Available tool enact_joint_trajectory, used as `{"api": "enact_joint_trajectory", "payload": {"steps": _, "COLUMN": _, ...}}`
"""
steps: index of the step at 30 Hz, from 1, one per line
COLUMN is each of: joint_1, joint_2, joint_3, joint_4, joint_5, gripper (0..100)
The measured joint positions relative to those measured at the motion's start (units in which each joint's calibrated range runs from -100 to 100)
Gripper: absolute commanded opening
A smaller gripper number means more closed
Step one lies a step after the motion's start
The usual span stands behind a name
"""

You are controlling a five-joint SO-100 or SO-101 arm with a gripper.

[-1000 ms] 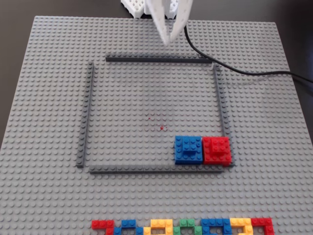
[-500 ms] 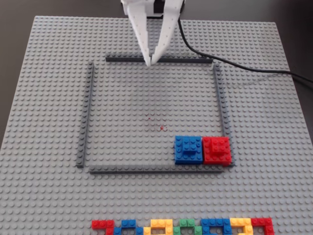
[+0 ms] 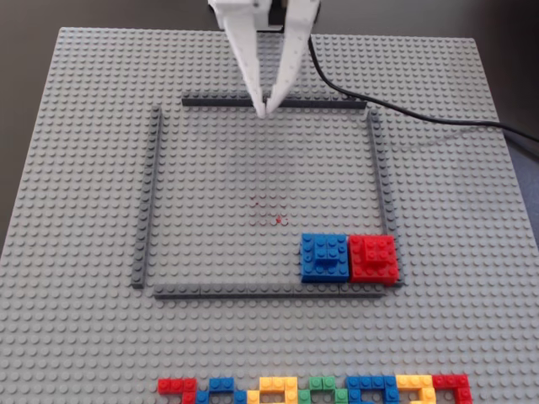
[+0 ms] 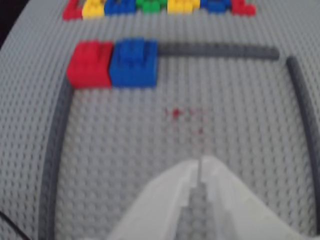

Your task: Grab the cube and place it into the grid

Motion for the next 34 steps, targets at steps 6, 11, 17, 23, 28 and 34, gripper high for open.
{"api": "enact_joint_trajectory", "payload": {"steps": 6, "joint_1": -0.9, "joint_2": 0.0, "joint_3": 0.0, "joint_4": 3.1, "joint_5": -0.2, "gripper": 0}}
{"api": "enact_joint_trajectory", "payload": {"steps": 11, "joint_1": -0.9, "joint_2": 0.0, "joint_3": 0.0, "joint_4": 4.7, "joint_5": -1.2, "gripper": 0}}
{"api": "enact_joint_trajectory", "payload": {"steps": 17, "joint_1": -0.9, "joint_2": 0.0, "joint_3": 0.0, "joint_4": 5.9, "joint_5": -1.4, "gripper": 0}}
{"api": "enact_joint_trajectory", "payload": {"steps": 23, "joint_1": -1.0, "joint_2": 0.0, "joint_3": 0.0, "joint_4": 6.1, "joint_5": -1.7, "gripper": 0}}
{"api": "enact_joint_trajectory", "payload": {"steps": 28, "joint_1": -1.3, "joint_2": 0.0, "joint_3": 0.0, "joint_4": 6.1, "joint_5": -1.9, "gripper": 0}}
{"api": "enact_joint_trajectory", "payload": {"steps": 34, "joint_1": -1.4, "joint_2": 0.0, "joint_3": 0.0, "joint_4": 6.1, "joint_5": -1.9, "gripper": 0}}
